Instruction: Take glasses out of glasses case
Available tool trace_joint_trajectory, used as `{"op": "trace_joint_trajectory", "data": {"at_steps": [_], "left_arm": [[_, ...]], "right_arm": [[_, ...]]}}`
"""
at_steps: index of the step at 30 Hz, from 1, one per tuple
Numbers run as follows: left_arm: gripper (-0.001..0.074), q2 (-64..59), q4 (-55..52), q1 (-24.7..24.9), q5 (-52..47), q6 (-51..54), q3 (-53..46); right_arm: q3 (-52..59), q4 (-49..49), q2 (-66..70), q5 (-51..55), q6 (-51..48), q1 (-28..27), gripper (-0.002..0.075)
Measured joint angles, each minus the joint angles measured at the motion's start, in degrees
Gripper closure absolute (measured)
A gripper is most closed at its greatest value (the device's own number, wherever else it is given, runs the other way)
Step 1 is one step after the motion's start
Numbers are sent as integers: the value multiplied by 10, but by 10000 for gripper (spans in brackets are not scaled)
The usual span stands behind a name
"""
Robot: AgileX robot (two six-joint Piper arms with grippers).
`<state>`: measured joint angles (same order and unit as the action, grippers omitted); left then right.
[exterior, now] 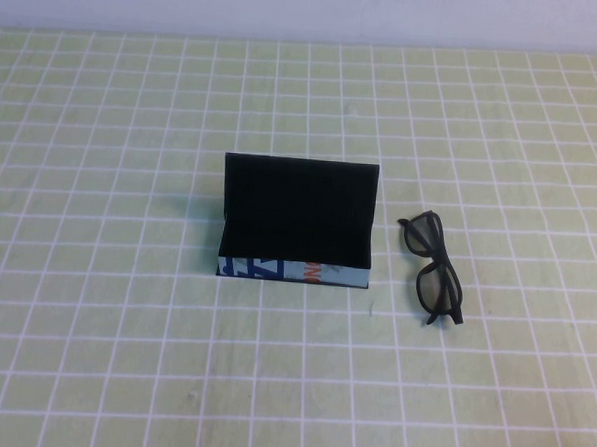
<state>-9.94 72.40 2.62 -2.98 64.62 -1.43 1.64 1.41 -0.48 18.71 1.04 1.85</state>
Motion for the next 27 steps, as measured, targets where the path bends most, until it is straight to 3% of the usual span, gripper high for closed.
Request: {"op": "trace_joint_trajectory", "data": {"at_steps": [12,14,19,22,27], "left_arm": [[739,0,-36,0,21,11,0],[739,0,-128,0,20,-66,1],[739,4,-544,0,36,-472,6],[739,32,-735,0,54,-652,0],[739,99,-782,0,4,-714,0]], "right_arm": [[0,0,0,0,0,0,743],[0,0,0,0,0,0,743],[0,0,0,0,0,0,743],[0,0,0,0,0,0,743],[0,0,0,0,0,0,743]]}}
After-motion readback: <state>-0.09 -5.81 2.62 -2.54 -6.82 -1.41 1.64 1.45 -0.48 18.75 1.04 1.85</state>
